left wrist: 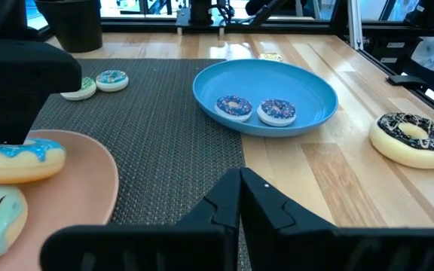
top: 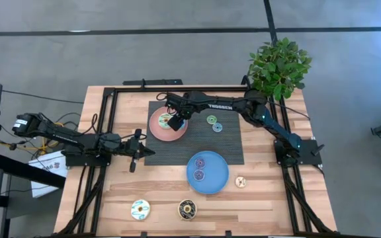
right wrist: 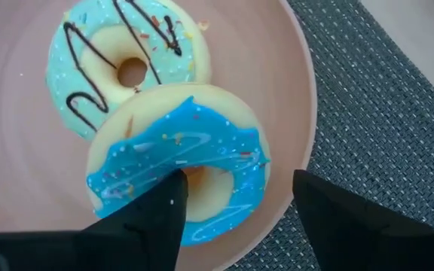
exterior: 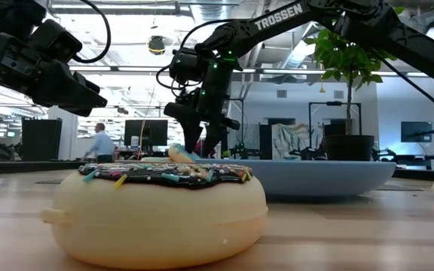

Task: Pick & Place donuts
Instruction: Put the large blue donut into the pink plate, then put the small green donut into the blue plate

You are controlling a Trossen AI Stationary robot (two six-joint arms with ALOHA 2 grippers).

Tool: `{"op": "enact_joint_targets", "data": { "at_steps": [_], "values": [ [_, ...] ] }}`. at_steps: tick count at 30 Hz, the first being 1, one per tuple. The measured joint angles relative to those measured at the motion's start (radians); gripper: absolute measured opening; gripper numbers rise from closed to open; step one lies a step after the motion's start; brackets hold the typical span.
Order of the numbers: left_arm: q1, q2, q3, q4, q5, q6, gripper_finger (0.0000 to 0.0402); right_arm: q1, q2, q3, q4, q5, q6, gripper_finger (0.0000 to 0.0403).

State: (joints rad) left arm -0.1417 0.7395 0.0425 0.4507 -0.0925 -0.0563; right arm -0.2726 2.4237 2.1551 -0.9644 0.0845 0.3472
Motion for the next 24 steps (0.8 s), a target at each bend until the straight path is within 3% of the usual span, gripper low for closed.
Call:
{"op": "enact_joint_targets", "data": {
  "at_steps": [14,24],
  "values": [
    [0.000,0.000,0.000,-0.019,0.002,-0.010,0.0000,0.000,-0.103,-0.001,-0.096,0.000,-0.090,0.0240],
    [0.000,0.000,0.000,-0.021,0.017,-0.019,0.0000,-0.004,-0.227,-0.001,-0.382,0.050,-0.123,0.0210]
  ]
}}
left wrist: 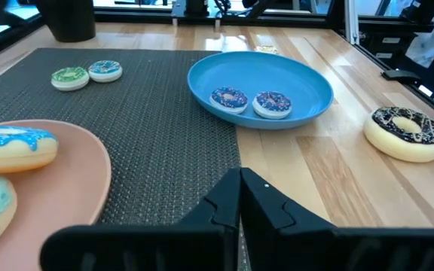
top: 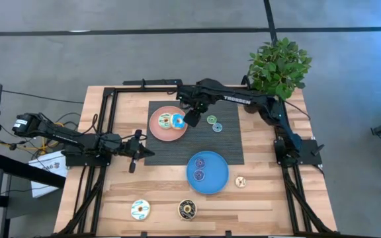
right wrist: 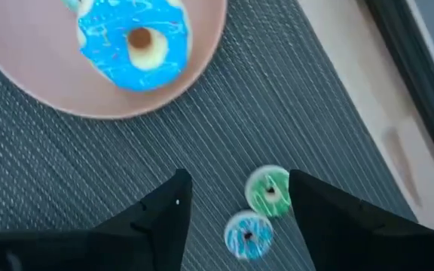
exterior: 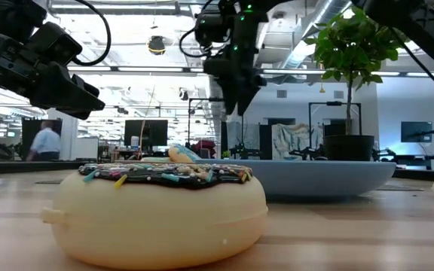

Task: Pick & Place donuts
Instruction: Put the small green donut into the blue plate

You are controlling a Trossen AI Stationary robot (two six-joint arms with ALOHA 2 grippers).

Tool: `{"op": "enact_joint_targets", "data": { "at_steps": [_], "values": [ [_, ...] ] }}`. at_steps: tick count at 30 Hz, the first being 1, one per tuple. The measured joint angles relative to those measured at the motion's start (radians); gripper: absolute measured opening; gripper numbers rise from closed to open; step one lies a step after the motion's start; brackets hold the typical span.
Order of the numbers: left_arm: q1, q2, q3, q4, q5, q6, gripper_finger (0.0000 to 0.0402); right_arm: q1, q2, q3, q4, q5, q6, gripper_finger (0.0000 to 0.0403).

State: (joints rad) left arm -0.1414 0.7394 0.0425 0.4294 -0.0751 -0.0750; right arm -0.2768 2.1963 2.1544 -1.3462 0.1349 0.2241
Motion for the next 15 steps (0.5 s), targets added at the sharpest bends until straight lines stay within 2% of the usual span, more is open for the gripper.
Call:
{"op": "enact_joint_targets", "data": {
  "at_steps": [2,5,10,15],
  "values": [
    [0.000,0.000,0.000,0.000,0.012,0.000,0.0000,0.000,-0.023,-0.014,-0.010,0.001,-0.002,0.0203],
    [0.000,0.000,0.000,-0.009,0.027,-0.009,0.0000,0.000,-0.083,-0.111,0.026,0.000,-0.001,0.0195],
    [0.000,0.000,0.000,-0.033,0.049,-0.043,0.0000,0.002,-0.229,-0.422,0.258,-0.008,0.047,0.0192],
    [-0.008,0.000,0.000,-0.029,0.053,-0.046,0.0000,-0.031,-0.355,-0.719,0.490,-0.082,0.138,0.0192]
  ]
}}
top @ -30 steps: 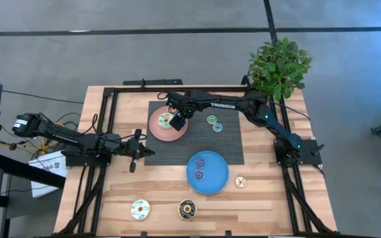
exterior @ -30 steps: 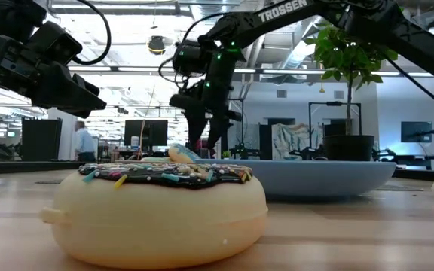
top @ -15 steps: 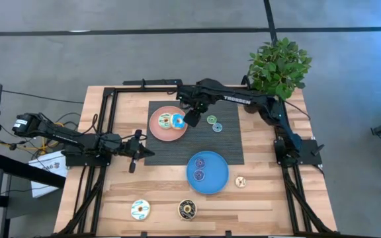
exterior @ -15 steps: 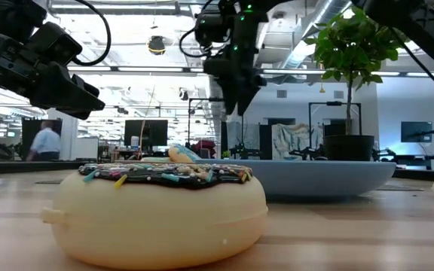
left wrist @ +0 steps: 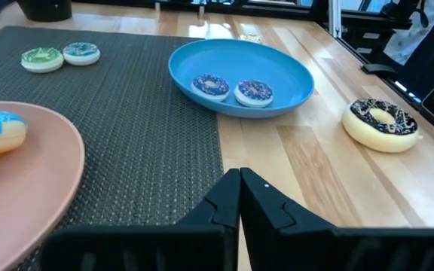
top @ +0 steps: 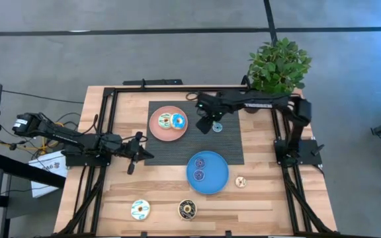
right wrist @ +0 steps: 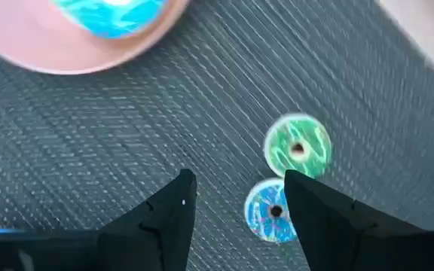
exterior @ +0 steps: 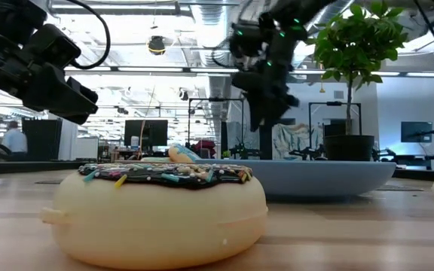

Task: Pick & Place donuts
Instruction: Put the small green donut into the blue plate

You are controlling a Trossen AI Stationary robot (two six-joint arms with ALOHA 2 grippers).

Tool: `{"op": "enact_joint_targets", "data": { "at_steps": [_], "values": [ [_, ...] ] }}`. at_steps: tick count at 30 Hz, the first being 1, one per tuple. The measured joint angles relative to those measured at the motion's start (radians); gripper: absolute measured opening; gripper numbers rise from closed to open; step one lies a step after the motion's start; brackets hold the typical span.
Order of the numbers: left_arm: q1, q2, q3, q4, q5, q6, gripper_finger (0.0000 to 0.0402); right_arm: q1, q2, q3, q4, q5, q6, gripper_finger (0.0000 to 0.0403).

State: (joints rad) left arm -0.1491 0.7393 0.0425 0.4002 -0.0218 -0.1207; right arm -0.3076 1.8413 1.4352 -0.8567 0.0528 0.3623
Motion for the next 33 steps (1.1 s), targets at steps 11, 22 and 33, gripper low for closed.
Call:
{"op": "enact_joint_targets", "data": {
  "at_steps": [11,22,33],
  "values": [
    [-0.003,0.000,0.000,0.019,-0.026,0.000,0.0000,-0.094,0.010,-0.089,0.125,-0.007,0.075,0.0229],
    [-0.003,0.000,0.000,0.014,-0.043,0.005,0.0000,-0.094,0.121,-0.091,0.120,0.003,0.031,0.0290],
    [-0.003,0.000,0.000,0.014,-0.042,0.005,0.0000,-0.092,0.175,-0.091,0.149,0.042,0.023,0.0295]
  ]
}}
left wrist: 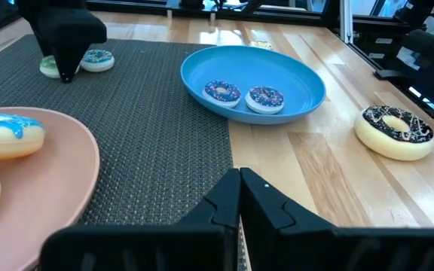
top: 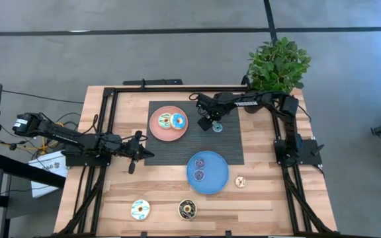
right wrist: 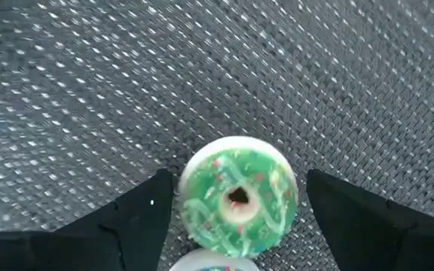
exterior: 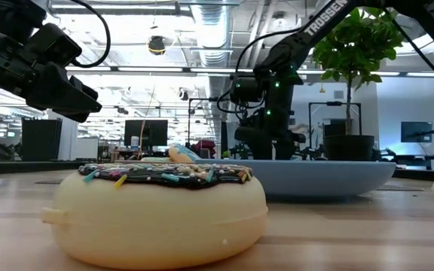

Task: Pick & Place donuts
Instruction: Put the small green donut into the blue plate

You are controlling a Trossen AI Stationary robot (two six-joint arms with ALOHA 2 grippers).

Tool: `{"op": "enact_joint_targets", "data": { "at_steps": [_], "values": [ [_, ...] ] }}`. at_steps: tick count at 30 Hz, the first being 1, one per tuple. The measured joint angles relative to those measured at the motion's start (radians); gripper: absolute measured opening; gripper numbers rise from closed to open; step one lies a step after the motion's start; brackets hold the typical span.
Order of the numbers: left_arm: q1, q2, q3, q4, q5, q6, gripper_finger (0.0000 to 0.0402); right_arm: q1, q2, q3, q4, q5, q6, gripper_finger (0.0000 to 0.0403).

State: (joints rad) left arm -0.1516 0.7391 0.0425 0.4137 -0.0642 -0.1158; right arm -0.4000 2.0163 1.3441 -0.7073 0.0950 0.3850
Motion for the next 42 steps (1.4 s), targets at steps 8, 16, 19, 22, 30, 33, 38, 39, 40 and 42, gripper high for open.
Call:
{"op": "enact_joint_targets", "data": {
  "at_steps": [8,16,19,22,30,33,38,39,40,42],
  "values": [
    [0.000,0.000,0.000,0.000,0.000,0.000,0.0000,-0.002,0.000,0.000,-0.001,-0.009,0.000,0.0266],
    [0.000,0.000,0.000,0.000,0.000,0.000,0.0000,-0.002,0.000,0.000,-0.003,-0.012,0.007,0.0209],
    [0.000,0.000,0.000,0.000,0.000,0.000,0.0000,-0.002,-0.006,0.000,-0.003,-0.012,0.007,0.0194],
    [0.000,0.000,0.000,0.000,0.001,0.000,0.0000,-0.001,-0.016,0.022,-0.032,-0.014,0.006,0.0185],
    [0.000,0.000,0.000,0.000,0.004,-0.002,0.0000,0.075,-0.158,0.057,-0.061,-0.017,0.007,0.0174],
    [0.000,0.000,0.000,0.000,0.006,-0.010,0.0000,0.146,-0.234,0.057,-0.103,-0.013,0.030,0.0171],
    [0.000,0.000,0.000,0.003,0.006,-0.014,0.0000,0.315,-0.333,0.003,-0.104,0.028,0.072,0.0166],
    [0.000,0.000,0.000,0.003,0.006,-0.020,0.0000,0.346,-0.347,-0.028,-0.098,0.037,0.086,0.0165],
    [0.000,0.000,0.000,0.003,0.006,-0.021,0.0000,0.373,-0.358,-0.068,-0.078,0.037,0.110,0.0164],
    [0.000,0.000,0.000,0.004,0.006,-0.027,0.0000,0.419,-0.373,-0.159,-0.014,0.032,0.173,0.0162]
  ]
}}
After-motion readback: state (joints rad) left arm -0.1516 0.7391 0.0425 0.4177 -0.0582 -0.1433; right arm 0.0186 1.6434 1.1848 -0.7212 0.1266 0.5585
